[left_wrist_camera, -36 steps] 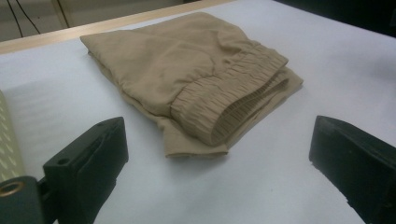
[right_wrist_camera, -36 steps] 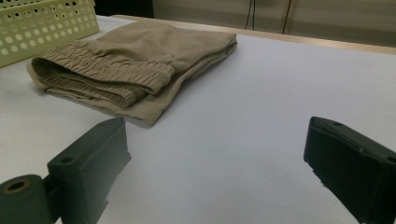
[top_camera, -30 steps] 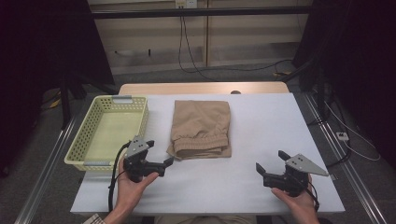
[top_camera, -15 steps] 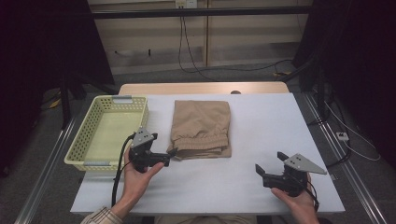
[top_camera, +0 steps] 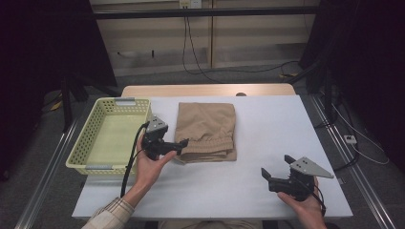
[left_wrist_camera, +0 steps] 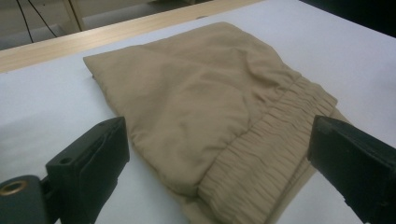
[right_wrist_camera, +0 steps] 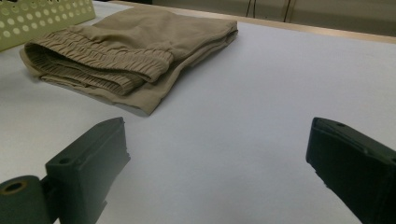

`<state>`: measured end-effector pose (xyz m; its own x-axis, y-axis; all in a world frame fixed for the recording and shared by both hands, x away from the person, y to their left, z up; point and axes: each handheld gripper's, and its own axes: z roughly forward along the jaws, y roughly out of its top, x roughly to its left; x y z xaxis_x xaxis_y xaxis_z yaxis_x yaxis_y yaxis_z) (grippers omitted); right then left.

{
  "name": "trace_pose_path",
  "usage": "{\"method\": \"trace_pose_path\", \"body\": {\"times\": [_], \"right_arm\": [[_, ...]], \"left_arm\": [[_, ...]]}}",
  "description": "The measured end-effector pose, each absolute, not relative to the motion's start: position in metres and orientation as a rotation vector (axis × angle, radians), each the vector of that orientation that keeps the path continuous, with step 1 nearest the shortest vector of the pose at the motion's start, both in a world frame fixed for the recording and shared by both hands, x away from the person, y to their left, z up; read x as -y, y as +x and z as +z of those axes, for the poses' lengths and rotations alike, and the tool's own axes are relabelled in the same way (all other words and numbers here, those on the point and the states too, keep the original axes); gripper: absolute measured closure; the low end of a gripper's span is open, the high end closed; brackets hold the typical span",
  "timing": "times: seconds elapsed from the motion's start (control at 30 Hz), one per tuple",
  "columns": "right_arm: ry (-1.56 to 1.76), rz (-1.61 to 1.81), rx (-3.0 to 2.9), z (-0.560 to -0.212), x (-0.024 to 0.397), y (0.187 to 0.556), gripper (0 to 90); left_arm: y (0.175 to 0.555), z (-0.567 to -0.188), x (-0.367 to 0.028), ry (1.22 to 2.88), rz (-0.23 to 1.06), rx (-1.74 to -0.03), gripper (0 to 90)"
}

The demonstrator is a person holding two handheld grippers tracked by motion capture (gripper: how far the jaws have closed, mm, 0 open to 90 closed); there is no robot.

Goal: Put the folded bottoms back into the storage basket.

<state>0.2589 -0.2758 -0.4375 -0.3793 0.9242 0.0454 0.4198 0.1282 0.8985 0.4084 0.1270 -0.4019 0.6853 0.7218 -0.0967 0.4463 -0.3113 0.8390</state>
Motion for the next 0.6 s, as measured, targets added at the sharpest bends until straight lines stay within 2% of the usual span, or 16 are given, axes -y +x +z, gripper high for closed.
{"method": "trace_pose_path", "body": {"times": [0.6], "right_arm": [[1.294,1.200,-1.896,-0.439,0.275,0.260,5.7]], "left_arm": [[0.454,-0.398,-0.103,1.947,0.334,-0.974,5.2]]}}
